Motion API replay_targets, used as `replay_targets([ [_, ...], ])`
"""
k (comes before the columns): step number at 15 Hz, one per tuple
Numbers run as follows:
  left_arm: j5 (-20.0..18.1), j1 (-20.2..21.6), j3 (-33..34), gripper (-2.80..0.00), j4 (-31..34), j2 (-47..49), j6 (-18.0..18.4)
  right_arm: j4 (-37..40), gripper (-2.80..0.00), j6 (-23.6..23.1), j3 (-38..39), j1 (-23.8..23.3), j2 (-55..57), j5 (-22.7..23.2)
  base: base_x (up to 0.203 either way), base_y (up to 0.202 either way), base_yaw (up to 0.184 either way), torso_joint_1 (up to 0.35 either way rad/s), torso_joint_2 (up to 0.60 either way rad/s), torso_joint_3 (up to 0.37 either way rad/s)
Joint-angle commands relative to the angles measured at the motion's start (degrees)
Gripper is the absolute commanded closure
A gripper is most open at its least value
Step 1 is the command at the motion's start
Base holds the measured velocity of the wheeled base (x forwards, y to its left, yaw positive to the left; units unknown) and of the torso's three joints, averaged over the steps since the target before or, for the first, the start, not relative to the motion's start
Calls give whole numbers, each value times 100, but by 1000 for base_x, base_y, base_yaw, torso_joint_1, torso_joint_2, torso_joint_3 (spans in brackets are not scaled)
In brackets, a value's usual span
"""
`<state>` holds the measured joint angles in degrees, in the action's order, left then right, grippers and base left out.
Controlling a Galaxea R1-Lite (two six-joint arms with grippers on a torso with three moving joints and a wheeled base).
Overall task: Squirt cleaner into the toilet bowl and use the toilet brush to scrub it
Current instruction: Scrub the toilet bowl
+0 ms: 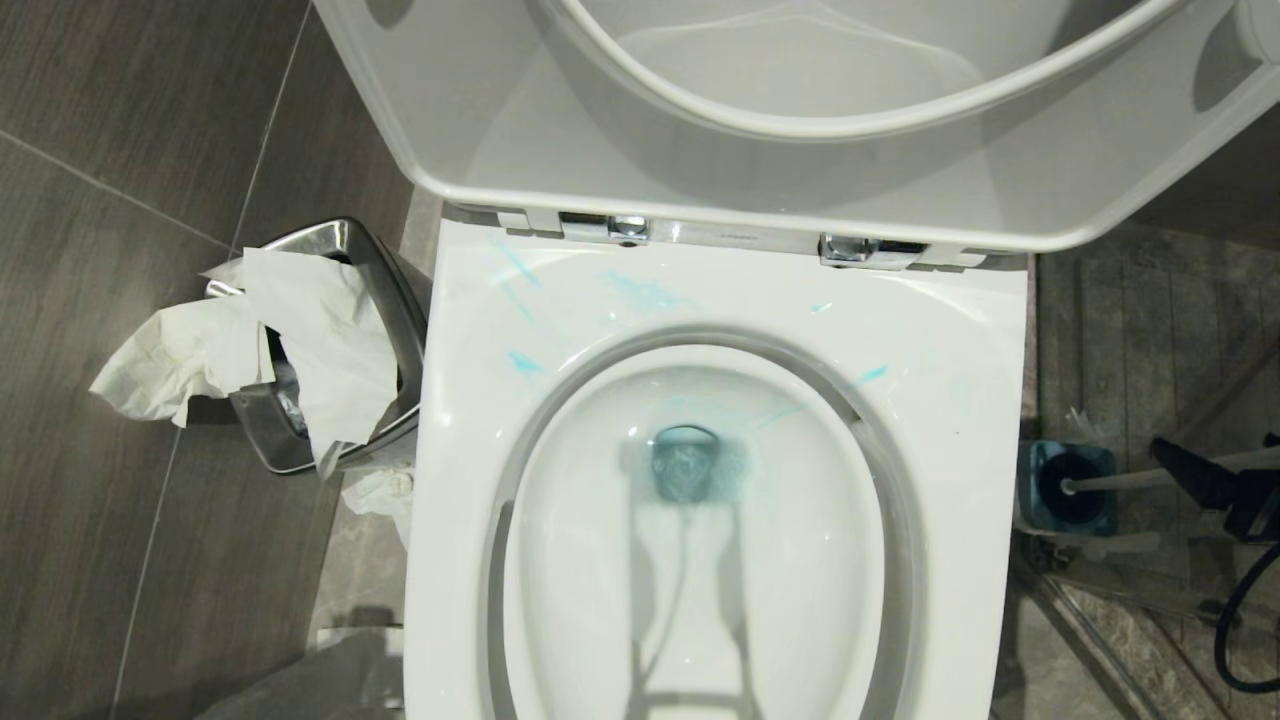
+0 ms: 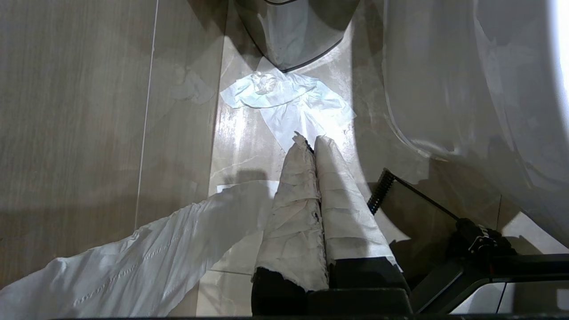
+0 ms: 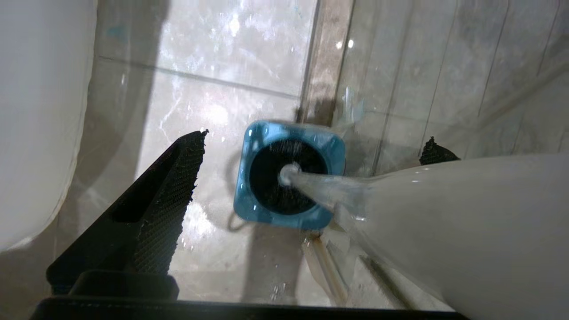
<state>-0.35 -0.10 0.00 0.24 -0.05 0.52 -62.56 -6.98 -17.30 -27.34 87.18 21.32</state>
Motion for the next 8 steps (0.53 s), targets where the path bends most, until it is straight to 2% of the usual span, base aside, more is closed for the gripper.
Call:
replay_targets([
  [1,0,1,9,0,2,5,0,-125,0,-5,-2,1,45,12,0,0,0,0,0,0],
  [8,0,1,9,0,2,5,0,-340,0,16,51,1,11,13,0,0,0,0,0,0],
])
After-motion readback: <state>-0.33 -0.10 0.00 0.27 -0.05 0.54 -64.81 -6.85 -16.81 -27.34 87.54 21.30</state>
